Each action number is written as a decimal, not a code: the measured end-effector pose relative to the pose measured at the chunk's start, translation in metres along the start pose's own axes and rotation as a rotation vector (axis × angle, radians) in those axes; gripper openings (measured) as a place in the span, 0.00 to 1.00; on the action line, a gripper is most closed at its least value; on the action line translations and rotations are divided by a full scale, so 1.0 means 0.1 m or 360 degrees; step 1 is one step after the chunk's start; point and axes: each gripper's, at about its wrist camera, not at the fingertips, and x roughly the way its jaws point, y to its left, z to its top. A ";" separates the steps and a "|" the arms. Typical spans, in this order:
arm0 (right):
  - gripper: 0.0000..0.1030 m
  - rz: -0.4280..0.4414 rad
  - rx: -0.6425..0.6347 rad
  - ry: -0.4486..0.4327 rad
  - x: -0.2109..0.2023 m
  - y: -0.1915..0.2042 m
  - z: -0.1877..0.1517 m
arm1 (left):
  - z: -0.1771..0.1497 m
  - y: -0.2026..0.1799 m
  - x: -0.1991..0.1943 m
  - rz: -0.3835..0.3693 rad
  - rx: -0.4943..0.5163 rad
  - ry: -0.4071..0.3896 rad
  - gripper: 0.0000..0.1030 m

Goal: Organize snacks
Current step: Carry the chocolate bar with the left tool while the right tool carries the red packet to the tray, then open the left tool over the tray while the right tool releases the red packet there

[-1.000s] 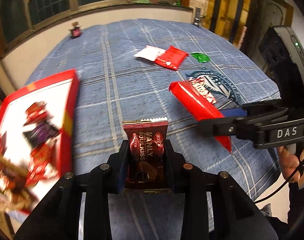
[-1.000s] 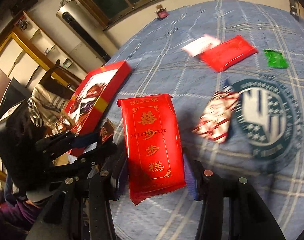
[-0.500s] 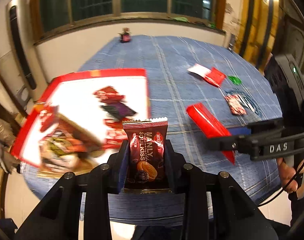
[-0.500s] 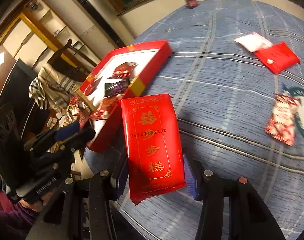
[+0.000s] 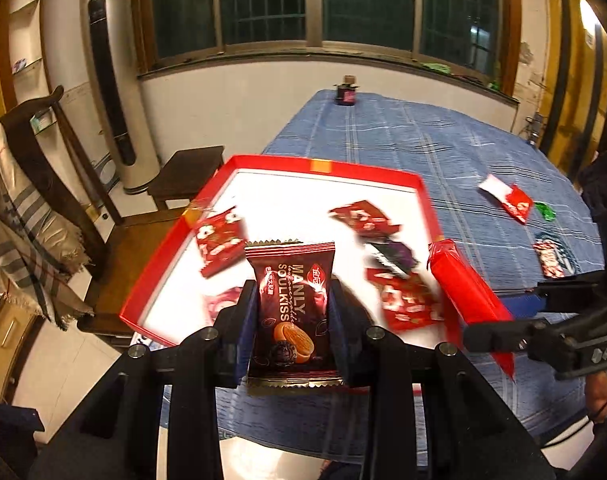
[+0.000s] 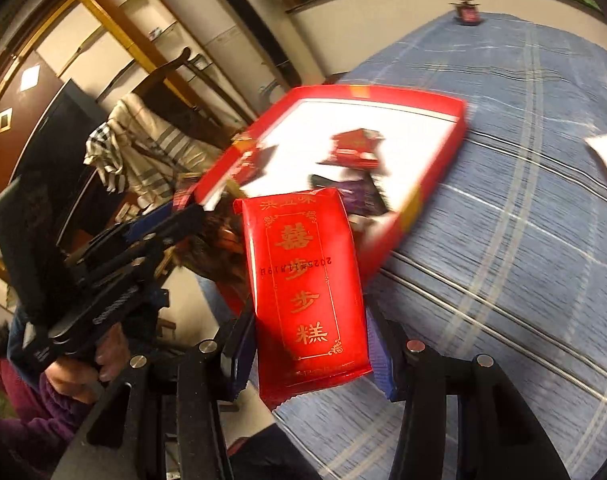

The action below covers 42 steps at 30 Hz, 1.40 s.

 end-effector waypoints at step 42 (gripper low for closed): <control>0.61 -0.0076 0.0154 -0.0354 -0.04 -0.53 0.39 | 0.15 -0.21 0.47 0.0061 0.0004 0.0044 0.64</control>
